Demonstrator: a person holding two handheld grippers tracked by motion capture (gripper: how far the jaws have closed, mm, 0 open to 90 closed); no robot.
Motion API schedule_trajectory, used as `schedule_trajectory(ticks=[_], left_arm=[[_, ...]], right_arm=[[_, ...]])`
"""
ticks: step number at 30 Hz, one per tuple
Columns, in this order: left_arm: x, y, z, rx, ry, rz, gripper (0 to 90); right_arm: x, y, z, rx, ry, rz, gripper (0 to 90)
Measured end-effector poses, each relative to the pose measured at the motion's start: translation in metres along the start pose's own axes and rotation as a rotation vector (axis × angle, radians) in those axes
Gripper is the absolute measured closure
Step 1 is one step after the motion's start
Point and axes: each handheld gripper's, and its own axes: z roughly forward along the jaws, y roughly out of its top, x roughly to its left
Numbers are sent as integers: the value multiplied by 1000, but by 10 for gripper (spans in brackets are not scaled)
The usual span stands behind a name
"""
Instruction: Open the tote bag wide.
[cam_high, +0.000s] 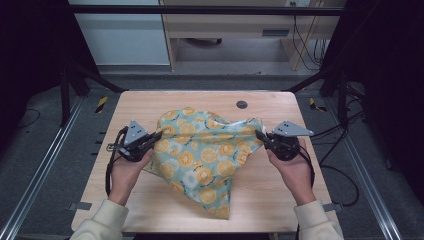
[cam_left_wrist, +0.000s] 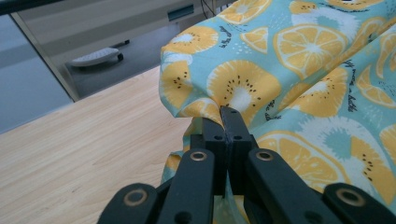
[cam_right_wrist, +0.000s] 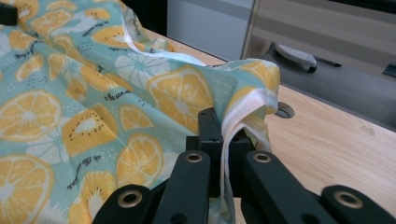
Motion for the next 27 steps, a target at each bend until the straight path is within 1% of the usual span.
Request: schedule_trajectory(ticks=[2,5,9,11,12,14,17,18,19,20,21,22,24,25,26,27], left_arm=[[-1,0,-3,-9,-3,-3,900],[-4,-2,-10,-32,3,4,900],[-5,-5,-10,-43,13,4,900],[-6,-7,-9,-45,29,4,900],[-6,-7,-9,-45,29,4,900],[-9,-10,-15,-60,41,8,900],[-10,-16,-24,-67,42,13,900],[-10,-18,-25,-74,45,24,900],[-11,-20,-28,-67,44,12,900],[-11,-20,-28,-67,44,12,900],[-12,-25,-32,-66,45,7,900],[-13,-27,-34,-69,46,3,900],[-14,-29,-37,-70,46,1,900],[-16,-34,-42,-76,48,1,900],[-16,-34,-42,-76,48,1,900],[-17,-38,-46,-80,42,-2,900]], right_arm=[[1,-2,-1,-12,1,-5,900],[3,-4,-3,-33,-6,-4,900],[4,-4,-4,-42,-10,-11,900],[5,-4,-5,-52,-13,0,900],[5,-4,-5,-52,-13,0,900],[11,-3,-9,-61,-10,-11,900],[18,-6,-16,-70,6,-26,900],[21,-8,-19,-71,11,-31,900],[24,-10,-20,-70,13,-34,900],[24,-10,-20,-70,13,-34,900],[29,-13,-23,-69,23,-42,900],[31,-14,-24,-69,25,-42,900],[35,-17,-27,-72,34,-45,900],[38,-18,-28,-70,37,-48,900],[40,-20,-29,-71,43,-53,900],[41,-21,-30,-70,46,-58,900]])
